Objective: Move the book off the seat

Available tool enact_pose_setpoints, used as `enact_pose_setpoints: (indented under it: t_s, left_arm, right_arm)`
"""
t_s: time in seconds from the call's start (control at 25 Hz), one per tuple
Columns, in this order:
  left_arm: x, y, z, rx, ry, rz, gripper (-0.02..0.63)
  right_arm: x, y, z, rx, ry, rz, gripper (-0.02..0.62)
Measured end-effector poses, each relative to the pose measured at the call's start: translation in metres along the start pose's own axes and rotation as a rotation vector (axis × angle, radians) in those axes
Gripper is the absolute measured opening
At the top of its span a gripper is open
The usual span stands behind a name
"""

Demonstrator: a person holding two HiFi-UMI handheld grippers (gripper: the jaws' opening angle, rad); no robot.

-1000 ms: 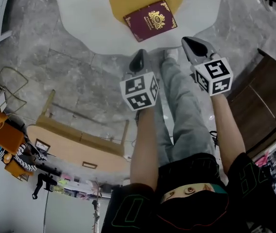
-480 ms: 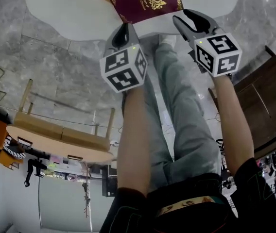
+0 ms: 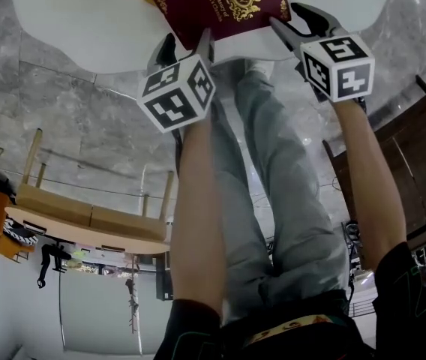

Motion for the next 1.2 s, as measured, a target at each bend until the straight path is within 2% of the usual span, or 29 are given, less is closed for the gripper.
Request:
enact_pose_setpoints:
  t_s: [0.2,0.28,0.32,0.4,0.6,1.04,1.2]
  left_arm:
    - [-0.001,0.006,0.016,-0.017,0.031,-0.047,0.298]
    - [0.002,0.004,0.011,-0.003,0.013,-0.044,0.288]
    - [0.005,0.001,0.005,0.012,-0.004,-0.034,0.255]
    - [0.01,-0.007,-0.013,0.054,-0.034,-0.018,0.253]
    - [-0.002,-0.007,-0.063,0.097,-0.033,-0.084,0.253]
    - [-0.018,-0.017,-0.154,0.268,-0.055,-0.129,0.255]
    - [-0.059,-0.006,-0.201,0.301,-0.079,-0.147,0.255]
  right_arm:
    - [0.004,-0.005,0.023,-0.035,-0.044,0.0,0.237]
    - [0.005,-0.007,0.023,-0.042,-0.076,0.039,0.236]
    - [0.005,-0.008,0.019,-0.04,-0.092,0.064,0.236]
    - [0.001,-0.016,0.009,-0.031,-0.111,0.076,0.236]
    - [-0.042,-0.04,-0.02,-0.026,-0.112,-0.026,0.231]
    - [-0.117,-0.084,-0.073,0.057,-0.105,-0.193,0.23]
    - [-0.177,-0.09,-0.071,0.06,-0.133,-0.231,0.23]
Point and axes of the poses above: the fingertips, and each gripper's own axes: z forward along the fingers, x to its right, y out of its underside, the point moved 6 cm from there along -z, backward along the fingers, and after that the axes turned 3 degrees about z, right-handed, at the moved point
